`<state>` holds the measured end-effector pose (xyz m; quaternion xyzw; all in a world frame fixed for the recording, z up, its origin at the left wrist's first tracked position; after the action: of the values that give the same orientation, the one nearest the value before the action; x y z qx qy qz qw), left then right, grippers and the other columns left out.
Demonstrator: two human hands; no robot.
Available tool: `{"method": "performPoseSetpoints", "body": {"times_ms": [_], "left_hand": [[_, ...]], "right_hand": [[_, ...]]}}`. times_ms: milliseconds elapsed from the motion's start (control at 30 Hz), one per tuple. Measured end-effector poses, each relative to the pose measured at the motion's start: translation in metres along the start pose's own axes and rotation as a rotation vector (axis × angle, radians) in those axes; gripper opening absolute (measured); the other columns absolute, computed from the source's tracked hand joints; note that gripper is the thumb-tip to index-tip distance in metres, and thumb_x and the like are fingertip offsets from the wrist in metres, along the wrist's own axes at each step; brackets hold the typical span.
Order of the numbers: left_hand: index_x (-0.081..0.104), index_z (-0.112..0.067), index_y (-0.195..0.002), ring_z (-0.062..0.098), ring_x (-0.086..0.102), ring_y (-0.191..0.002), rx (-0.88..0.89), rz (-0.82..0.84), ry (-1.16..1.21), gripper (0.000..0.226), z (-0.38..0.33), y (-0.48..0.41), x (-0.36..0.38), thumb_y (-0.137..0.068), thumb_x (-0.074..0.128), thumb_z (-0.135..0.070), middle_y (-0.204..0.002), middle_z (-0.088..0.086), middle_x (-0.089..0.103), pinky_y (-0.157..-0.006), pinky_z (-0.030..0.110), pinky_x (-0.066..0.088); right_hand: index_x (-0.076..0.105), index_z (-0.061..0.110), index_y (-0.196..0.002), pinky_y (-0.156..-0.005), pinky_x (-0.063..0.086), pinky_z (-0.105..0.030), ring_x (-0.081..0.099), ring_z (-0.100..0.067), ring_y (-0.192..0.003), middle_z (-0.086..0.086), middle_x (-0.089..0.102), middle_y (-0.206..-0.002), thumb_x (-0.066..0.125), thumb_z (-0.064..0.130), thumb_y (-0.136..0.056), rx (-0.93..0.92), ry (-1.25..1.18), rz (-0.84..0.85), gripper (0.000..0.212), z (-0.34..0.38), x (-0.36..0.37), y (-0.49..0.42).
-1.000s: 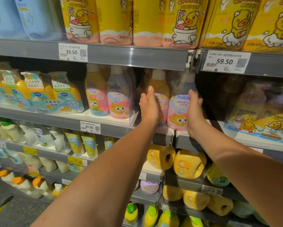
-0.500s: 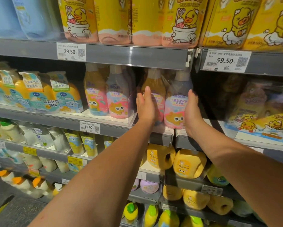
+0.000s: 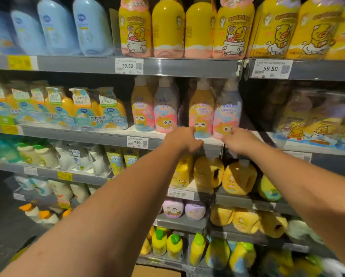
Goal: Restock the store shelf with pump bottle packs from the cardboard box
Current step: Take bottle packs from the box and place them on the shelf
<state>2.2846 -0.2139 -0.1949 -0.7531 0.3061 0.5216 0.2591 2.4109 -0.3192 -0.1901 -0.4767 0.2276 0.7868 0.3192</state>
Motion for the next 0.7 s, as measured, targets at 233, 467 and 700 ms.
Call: {"method": "performPoseSetpoints", "body": {"times_ms": [233, 467, 700], "left_hand": [[0.055, -0.017, -0.129, 0.026, 0.056, -0.111, 0.089, 0.045, -0.270, 0.047, 0.001, 0.077, -0.022, -0.092, 0.051, -0.044, -0.123, 0.008, 0.060, -0.088, 0.038, 0.045], [0.060, -0.014, -0.114, 0.026, 0.055, -0.098, 0.076, 0.046, -0.307, 0.038, 0.011, 0.138, -0.036, -0.091, 0.051, -0.043, -0.105, 0.007, 0.059, -0.076, 0.036, 0.041], [0.064, -0.015, -0.103, 0.028, 0.059, -0.094, 0.021, 0.068, -0.303, 0.035, 0.021, 0.198, -0.024, -0.089, 0.051, -0.044, -0.106, 0.008, 0.065, -0.075, 0.037, 0.047]], "right_hand": [[0.057, 0.014, -0.123, -0.083, 0.045, -0.034, 0.057, -0.030, -0.111, -0.011, 0.059, -0.124, 0.050, 0.043, -0.090, -0.111, 0.385, 0.009, 0.044, 0.035, 0.008, 0.088], [0.058, 0.015, -0.122, -0.081, 0.045, -0.036, 0.056, -0.030, -0.110, -0.010, 0.059, -0.125, 0.048, 0.040, -0.090, -0.131, 0.442, 0.028, 0.041, 0.050, 0.013, 0.145], [0.060, 0.015, -0.099, -0.070, 0.042, -0.033, 0.053, -0.025, -0.087, -0.005, 0.055, -0.096, 0.049, 0.032, -0.089, -0.203, 0.472, 0.057, 0.023, 0.050, 0.028, 0.196]]}}
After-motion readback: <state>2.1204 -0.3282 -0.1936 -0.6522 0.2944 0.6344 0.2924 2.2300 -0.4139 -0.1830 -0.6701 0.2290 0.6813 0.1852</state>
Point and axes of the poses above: each hand's wrist, its own y-axis away from the middle knuckle, its own x-axis out of the palm, z = x × y, the point moved 6 cm from there along -y, towards the middle knuckle
